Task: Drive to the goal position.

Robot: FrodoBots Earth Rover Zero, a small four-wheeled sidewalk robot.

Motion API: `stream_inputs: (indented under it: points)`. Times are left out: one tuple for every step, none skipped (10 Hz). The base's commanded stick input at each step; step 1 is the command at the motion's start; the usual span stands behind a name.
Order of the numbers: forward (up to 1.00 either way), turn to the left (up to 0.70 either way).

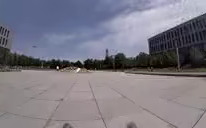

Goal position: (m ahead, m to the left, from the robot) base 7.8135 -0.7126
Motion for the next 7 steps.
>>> stream_inputs:
  points:
    - [0.45,0.0]
    - [0.45,0.0]
    - [0.45,0.0]
    - [0.45,0.0]
    - [0.45,0.0]
    - [0.45,0.0]
    - [0.45,0.0]
